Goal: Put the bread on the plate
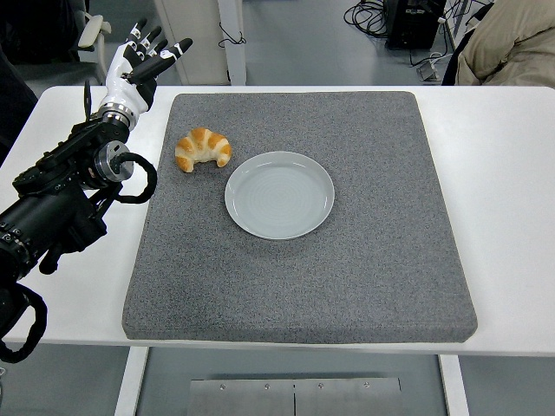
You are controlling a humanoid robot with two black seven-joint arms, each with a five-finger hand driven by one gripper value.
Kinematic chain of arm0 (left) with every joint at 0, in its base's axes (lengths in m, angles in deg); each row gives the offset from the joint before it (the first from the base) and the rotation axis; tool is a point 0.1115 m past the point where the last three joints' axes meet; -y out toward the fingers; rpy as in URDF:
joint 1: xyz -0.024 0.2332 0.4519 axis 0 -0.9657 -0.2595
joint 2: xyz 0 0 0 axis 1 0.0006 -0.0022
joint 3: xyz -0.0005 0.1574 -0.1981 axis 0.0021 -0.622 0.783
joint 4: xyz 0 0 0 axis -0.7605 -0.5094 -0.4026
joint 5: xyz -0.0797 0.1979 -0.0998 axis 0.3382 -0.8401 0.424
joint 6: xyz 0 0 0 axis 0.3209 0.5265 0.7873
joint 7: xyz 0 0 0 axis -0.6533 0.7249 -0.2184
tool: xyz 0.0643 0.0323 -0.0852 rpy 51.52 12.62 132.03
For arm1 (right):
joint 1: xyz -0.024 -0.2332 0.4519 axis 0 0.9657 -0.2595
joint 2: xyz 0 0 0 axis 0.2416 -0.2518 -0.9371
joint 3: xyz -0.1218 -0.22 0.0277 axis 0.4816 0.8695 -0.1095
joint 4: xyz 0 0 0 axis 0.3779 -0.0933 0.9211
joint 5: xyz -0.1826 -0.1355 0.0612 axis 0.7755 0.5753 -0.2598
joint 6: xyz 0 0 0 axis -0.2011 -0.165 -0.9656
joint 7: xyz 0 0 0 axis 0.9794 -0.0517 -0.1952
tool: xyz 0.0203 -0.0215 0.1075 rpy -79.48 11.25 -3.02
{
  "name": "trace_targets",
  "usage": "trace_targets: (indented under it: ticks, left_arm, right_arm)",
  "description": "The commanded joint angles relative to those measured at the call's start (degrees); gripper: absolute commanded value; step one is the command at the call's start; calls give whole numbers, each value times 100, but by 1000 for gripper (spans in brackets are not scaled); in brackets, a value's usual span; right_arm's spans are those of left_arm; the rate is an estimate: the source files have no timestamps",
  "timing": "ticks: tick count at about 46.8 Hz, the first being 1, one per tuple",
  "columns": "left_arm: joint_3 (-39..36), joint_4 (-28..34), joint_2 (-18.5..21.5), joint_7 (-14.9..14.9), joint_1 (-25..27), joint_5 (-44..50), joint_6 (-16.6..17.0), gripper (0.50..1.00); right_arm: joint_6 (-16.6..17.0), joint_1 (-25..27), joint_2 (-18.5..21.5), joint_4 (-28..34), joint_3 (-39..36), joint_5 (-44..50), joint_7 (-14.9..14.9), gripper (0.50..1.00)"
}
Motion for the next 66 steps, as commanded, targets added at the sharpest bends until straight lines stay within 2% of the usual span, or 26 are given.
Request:
trace_targets:
  ticks: [1,22,33,40,45,55,66]
  left_arm:
    - [1,0,13,-8,6,1,-5,981]
    - [-122,0,13,-52,6,-105,4,981]
    - [-333,0,40,36,32,-254,4,978]
    - [-904,9,75,378,270,-430,56,974]
    - [-1080,9,110,405,322,-439,65,975]
    - [-1519,70,251,528,384,-1167,65,975]
    - [-1616,70,514,563,402,-2160,30,975]
  right_arm:
    - [0,0,0,1,3,0,0,1000]
    - [0,0,0,1,3,0,0,1000]
    - [0,0,0,1,3,0,0,1000]
    - [0,0,0,1,3,0,0,1000]
    - [0,0,0,1,-6,0,0,1000]
    - [0,0,0,-8,3,0,0,1000]
    - [0,0,0,1,-6,0,0,1000]
